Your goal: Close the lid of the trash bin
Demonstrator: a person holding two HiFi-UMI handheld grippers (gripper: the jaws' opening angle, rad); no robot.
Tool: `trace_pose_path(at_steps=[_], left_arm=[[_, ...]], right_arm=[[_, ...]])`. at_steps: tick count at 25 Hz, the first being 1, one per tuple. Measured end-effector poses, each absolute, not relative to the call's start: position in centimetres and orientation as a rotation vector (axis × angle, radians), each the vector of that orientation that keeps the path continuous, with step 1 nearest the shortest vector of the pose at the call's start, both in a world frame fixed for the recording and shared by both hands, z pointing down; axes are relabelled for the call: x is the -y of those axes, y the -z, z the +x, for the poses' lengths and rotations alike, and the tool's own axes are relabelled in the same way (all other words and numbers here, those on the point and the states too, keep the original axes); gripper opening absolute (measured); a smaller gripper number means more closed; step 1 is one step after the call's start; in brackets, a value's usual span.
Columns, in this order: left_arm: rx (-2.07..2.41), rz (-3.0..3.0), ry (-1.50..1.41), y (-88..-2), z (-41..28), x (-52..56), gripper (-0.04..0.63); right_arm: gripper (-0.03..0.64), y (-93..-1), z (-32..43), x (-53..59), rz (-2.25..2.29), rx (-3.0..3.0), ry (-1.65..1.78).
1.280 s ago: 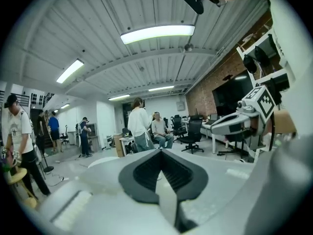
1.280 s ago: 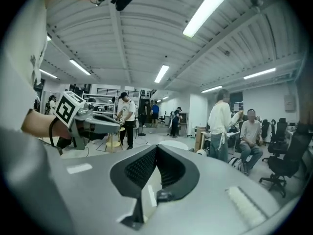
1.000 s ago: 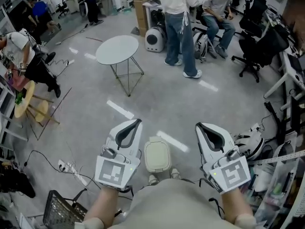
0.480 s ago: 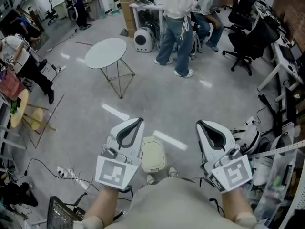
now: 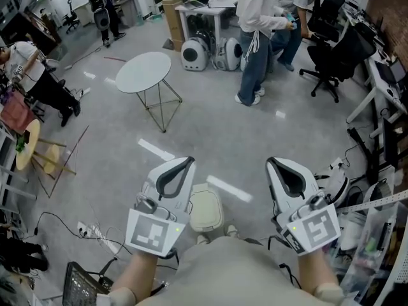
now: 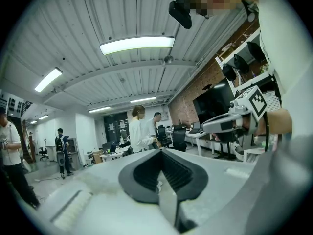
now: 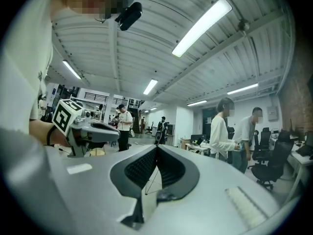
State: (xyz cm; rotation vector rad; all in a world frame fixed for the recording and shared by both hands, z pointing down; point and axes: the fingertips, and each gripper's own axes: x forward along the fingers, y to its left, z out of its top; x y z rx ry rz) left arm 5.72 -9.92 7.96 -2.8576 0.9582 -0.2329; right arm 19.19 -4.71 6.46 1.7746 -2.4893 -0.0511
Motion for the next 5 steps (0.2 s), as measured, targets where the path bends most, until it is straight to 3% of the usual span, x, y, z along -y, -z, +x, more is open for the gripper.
trace_pose_path(at_steps=[5], left_arm=[[-0.960,-2.855,0.246,-7.83,6.13,9.82,0.003]], right_arm=[[0.003,-6.27,19.71,4.61,1.779,2.495,0.046]])
